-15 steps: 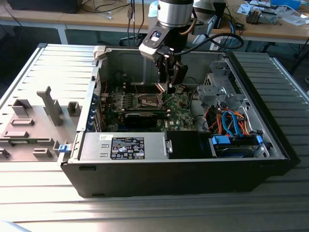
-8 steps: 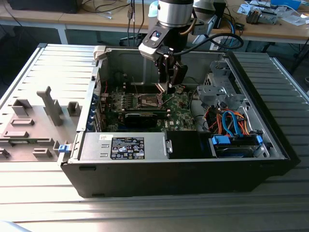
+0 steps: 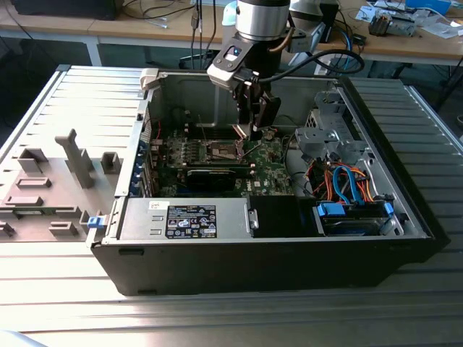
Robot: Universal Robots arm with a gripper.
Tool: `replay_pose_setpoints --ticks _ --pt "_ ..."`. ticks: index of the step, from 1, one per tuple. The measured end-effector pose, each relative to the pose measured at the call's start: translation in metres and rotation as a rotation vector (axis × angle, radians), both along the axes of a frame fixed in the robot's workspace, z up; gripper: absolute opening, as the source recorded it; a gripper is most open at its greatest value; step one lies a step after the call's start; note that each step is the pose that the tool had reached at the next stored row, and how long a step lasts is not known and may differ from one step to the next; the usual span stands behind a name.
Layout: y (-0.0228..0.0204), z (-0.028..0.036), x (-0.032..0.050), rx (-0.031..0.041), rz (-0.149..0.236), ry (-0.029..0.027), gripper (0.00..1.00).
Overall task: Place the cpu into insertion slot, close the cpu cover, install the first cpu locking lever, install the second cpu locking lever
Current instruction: 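Place the cpu into insertion slot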
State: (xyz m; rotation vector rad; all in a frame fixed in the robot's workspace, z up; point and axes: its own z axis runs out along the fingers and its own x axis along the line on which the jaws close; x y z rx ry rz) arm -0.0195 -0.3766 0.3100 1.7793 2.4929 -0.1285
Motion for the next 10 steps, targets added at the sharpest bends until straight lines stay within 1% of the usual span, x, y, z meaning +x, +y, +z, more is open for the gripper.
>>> replay_pose_setpoints --ticks 10 --pt "0.0000 0.0000 0.0000 -0.0035 -0.013 0.0000 0.54"
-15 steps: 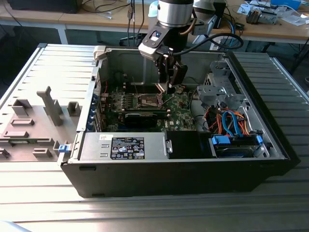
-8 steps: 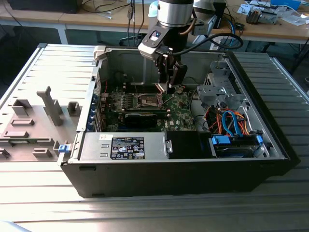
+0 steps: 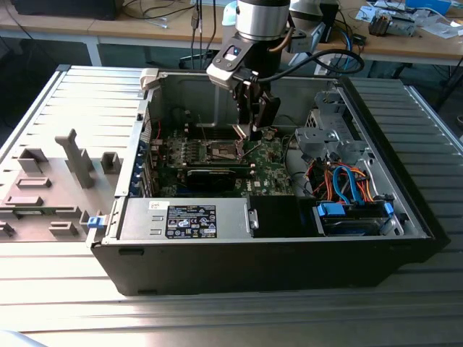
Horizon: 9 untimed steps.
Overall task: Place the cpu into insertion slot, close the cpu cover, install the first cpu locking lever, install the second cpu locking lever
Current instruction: 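Place the cpu into insertion slot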
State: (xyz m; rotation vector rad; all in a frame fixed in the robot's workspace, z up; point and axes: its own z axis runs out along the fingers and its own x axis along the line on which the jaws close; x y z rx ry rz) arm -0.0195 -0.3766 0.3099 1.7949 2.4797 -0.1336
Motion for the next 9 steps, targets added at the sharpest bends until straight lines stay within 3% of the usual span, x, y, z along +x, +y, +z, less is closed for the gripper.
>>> replay_pose_setpoints --ticks 9 --pt "0.0000 0.0000 0.0000 -0.0028 -0.012 0.0000 0.54"
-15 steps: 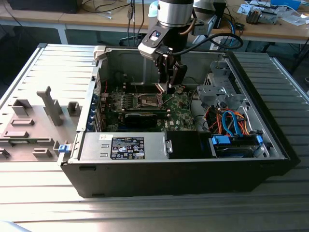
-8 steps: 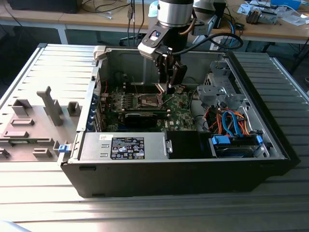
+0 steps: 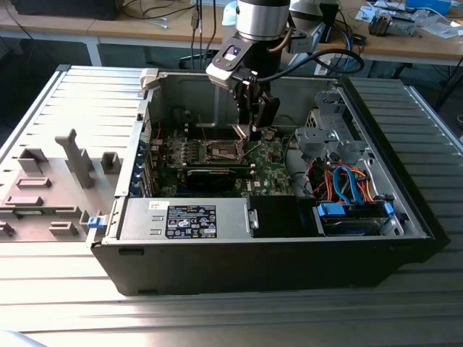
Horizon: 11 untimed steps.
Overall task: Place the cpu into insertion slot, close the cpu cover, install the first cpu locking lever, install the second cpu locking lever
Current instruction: 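Place the cpu into insertion slot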
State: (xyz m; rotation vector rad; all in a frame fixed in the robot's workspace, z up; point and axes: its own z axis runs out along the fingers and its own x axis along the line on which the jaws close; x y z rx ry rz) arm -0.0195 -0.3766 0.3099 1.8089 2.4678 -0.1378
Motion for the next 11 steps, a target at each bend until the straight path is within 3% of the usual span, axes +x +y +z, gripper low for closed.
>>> replay_pose_setpoints --ticks 11 --pt "0.0000 0.0000 0.0000 -0.0033 -0.024 0.0000 0.54"
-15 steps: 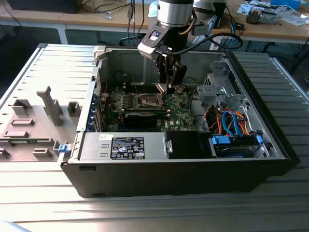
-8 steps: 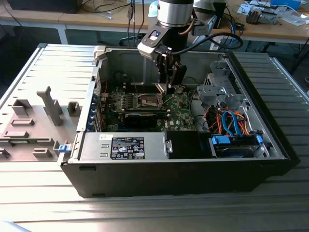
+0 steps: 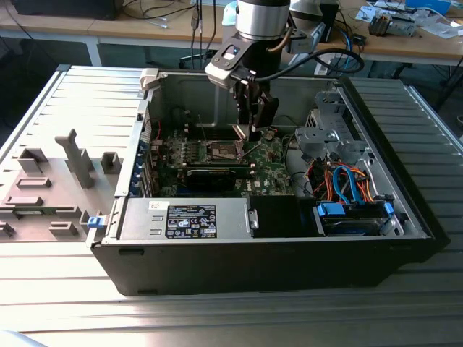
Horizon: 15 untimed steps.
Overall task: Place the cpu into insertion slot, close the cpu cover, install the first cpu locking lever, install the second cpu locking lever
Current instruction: 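Place the cpu into insertion slot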
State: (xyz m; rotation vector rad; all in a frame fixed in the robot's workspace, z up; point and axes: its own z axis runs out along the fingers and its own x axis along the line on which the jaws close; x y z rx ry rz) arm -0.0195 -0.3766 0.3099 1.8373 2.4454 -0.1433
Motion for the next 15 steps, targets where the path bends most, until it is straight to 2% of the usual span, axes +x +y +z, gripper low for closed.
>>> replay_pose_setpoints --ticks 15 --pt "0.0000 0.0000 0.0000 0.0001 -0.027 -0.0001 0.54"
